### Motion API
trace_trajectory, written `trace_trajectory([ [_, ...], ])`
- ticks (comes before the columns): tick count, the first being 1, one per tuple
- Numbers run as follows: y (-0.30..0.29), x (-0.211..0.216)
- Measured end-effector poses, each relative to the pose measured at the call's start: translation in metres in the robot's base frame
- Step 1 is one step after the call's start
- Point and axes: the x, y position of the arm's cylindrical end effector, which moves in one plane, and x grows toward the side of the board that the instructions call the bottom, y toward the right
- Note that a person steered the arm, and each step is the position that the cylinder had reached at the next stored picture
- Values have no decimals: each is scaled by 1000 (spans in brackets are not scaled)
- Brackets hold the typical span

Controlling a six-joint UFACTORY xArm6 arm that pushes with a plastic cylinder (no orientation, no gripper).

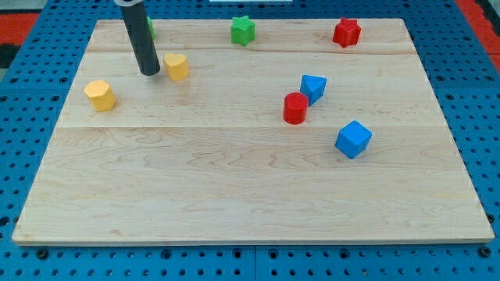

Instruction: Push blue triangle towards the center right

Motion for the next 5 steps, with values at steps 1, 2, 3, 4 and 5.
trace_trajectory([
  [1,0,3],
  [2,0,4],
  [3,0,4],
  [4,0,6],
  [5,0,15],
])
